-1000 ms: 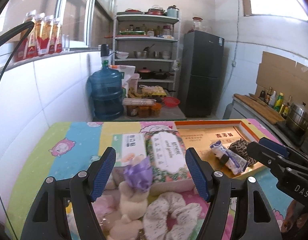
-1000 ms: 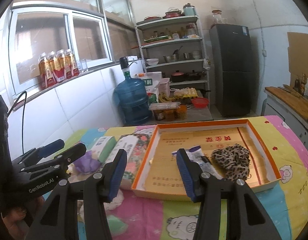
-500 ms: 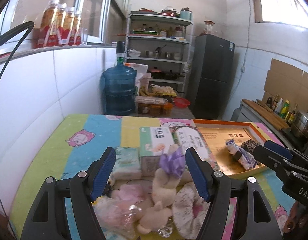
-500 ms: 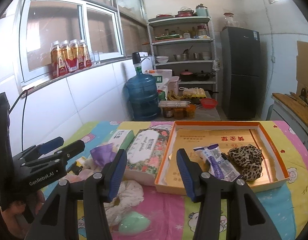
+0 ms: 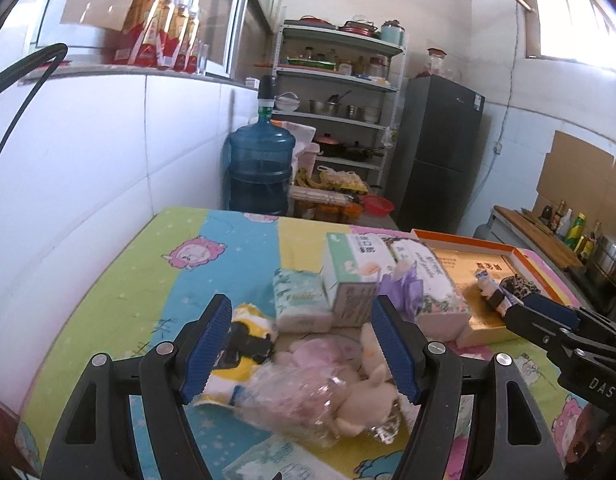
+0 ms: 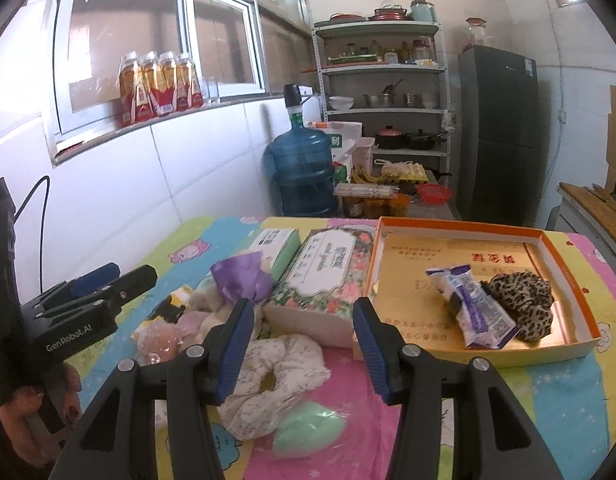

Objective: Organize soft objects
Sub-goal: 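Move both grippers back toward the remaining soft items, then grasp the yellow-black package with the left gripper while the right gripper grasps the white scrunchie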

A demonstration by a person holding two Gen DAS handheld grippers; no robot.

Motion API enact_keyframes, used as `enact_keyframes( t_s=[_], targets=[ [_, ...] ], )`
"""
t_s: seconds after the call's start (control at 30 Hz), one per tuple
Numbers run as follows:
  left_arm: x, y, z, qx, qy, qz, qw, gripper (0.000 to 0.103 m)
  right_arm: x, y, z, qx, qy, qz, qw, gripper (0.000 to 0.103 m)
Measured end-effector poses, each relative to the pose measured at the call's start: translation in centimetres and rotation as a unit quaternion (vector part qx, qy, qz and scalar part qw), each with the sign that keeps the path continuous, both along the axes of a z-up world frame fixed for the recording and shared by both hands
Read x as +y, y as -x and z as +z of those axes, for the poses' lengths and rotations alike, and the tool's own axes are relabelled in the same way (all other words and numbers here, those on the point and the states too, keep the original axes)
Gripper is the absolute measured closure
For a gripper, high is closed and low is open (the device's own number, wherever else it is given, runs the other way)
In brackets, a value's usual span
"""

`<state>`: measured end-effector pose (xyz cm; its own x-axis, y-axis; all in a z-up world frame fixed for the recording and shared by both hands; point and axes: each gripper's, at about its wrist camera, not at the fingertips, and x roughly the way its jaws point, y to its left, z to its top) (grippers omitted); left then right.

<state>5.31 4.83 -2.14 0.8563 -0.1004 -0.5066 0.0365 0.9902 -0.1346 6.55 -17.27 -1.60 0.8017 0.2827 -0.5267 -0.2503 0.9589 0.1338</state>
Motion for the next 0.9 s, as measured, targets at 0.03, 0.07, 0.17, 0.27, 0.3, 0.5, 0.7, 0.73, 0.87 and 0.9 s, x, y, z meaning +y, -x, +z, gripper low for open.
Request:
enact_keyframes(
  t_s=[0.03,0.07,0.17,0.27,0.3,0.5,0.7,0.73,0.87,0.9],
  targets=[
    [0.3,0.2,-0.2,0.000,0.001,-0.001,1.0000,0.029,0.1,0.0,-0.2,0.002,0.002,0.002,1.000,0.052],
    [0.5,0.4,-0.4,0.000,0.001,-0.001,1.0000,0.029,0.3,-0.1,-0.4,0.005,0.002,0.004,1.000,0.052],
    [1.1,0.9,-1.1,0.001,0.001,-0.004,1.0000,0.029,0.9,-0.2,-1.0,0.013,0.006,0.007,1.000,0.051],
    [1.8,1.1,-1.8,0.007,0.008,-0.006,0.9999,0.029,1.3,-0.6,-1.7,0.023,0.007,0.008,1.000,0.051],
    [2.0,1.1,-2.1,0.009,0.010,-0.006,0.9999,0.029,1.4,-0.7,-2.0,0.027,0.006,0.007,1.000,0.052],
    [3.4,0.5,-3.2,0.020,0.018,-0.005,0.9996,0.029,2.0,-1.1,-3.2,0.044,0.011,0.007,0.999,0.052],
    [5.3,-1.9,-3.2,0.033,0.023,-0.008,0.9992,0.029,2.2,-1.6,-3.5,0.049,0.014,0.004,0.999,0.051],
    [5.4,-2.5,-3.2,0.038,0.022,-0.013,0.9989,0.029,2.2,-1.7,-3.5,0.050,0.014,0.004,0.999,0.051],
    [6.2,-5.8,-4.2,0.084,0.029,-0.052,0.9947,0.029,2.1,-2.2,-3.7,0.055,0.013,0.001,0.998,0.051],
    [6.4,-6.4,-4.3,0.091,0.030,-0.058,0.9937,0.029,2.1,-2.3,-3.8,0.056,0.013,0.001,0.998,0.051]
  ],
)
